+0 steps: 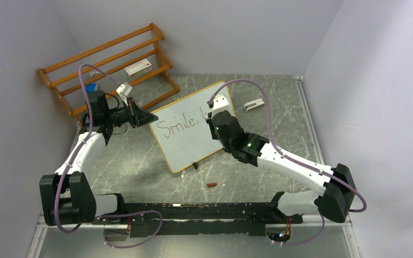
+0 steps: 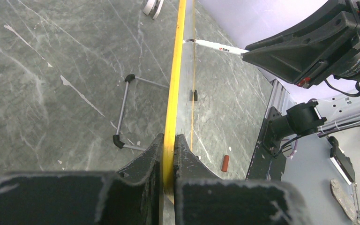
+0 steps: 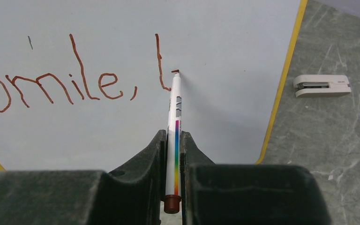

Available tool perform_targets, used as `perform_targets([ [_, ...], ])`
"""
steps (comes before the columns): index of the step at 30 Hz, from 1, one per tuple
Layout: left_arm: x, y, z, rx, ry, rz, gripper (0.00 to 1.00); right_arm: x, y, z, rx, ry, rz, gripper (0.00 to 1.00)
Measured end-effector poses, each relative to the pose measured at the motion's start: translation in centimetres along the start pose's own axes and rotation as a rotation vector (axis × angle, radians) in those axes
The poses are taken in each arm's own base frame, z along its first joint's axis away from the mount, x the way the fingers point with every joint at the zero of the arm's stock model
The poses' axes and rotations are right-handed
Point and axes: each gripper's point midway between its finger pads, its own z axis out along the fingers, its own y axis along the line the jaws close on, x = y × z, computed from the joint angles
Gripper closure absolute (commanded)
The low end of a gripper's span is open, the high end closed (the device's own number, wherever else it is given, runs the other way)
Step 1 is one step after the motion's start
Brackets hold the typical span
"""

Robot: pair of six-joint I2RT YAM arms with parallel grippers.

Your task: Write a sentence on the whiteboard

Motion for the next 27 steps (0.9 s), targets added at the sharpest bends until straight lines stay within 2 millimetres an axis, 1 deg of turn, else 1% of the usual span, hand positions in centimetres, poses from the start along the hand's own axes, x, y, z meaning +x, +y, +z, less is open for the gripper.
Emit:
perform_targets([
  [11, 0.0, -0.01, 0.0, 0.0, 0.0, 0.0, 0.95, 0.0, -0.07, -0.09, 0.002, 0.0, 0.004, 1.0],
  [20, -0.08, -0.05, -0.01, 0.001, 0.002, 0.002, 0.95, 0.69, -0.46, -0.68, 0.003, 0.014, 0.008, 1.0],
  [27, -0.06, -0.03, 0.0, 0.001, 0.003, 0.002, 0.95, 0.74, -0.42, -0.76, -0.001, 0.015, 0.014, 1.0],
])
